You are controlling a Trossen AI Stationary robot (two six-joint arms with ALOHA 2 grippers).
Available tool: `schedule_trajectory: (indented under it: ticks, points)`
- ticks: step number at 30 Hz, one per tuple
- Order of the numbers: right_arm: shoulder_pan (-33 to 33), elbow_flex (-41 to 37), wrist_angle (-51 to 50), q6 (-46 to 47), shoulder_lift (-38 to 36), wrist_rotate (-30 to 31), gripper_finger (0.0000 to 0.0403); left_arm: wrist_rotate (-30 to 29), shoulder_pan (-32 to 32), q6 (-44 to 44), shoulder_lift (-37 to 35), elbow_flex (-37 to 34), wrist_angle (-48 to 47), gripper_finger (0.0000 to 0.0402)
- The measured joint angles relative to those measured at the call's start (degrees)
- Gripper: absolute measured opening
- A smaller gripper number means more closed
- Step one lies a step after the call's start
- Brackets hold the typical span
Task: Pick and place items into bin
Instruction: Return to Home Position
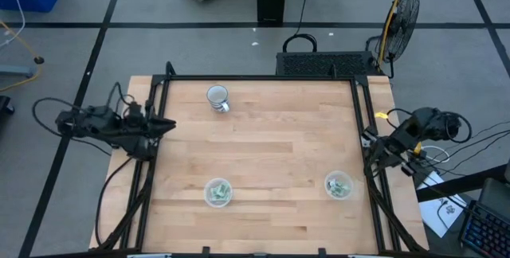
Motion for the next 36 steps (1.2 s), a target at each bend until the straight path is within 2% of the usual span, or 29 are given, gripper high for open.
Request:
schedule_trajectory:
  ticks: [4, 8, 13, 23, 27, 29, 33, 36]
  points:
    - [0.0, -0.68, 0.25, 0.33, -0.02, -0.03, 0.0073, 0.18, 0.0, -0.45, -6.25, 0.0, -3.89, 0.0065]
    - [0.0, -0.7, 0.64, 0.91, -0.01, -0.03, 0.0073, -0.54, 0.02, -3.77, -6.6, 0.96, -7.73, 0.0065]
    - [0.02, -3.32, 6.47, -3.11, 0.04, -0.03, 0.0073, -1.58, 0.01, -3.59, -6.58, -1.73, -4.72, 0.0065]
    - [-0.03, -17.94, 25.04, 1.2, 0.02, 0.23, 0.0073, 1.0, 0.0, -1.18, -6.59, -14.99, 11.81, 0.0065]
    - [-0.04, -22.62, 31.26, -1.08, 0.02, 0.61, 0.0073, 1.14, 0.0, -2.31, -6.61, -20.36, 18.07, 0.0065]
    - [-0.03, -24.8, 33.78, -2.11, 0.02, 3.43, 0.0073, 1.08, 0.0, -2.3, -6.58, -23.16, 21.19, 0.0065]
    - [-0.04, -27.98, 35.16, 1.76, 0.02, 13.79, 0.0073, 0.59, 0.0, -2.38, -6.61, -27.57, 27.1, 0.0065]
    - [-0.09, -29.82, 34.98, 4.1, 0.05, 16.94, 0.0073, -0.97, 0.0, -2.5, -6.58, -29.84, 29.13, 0.0065]
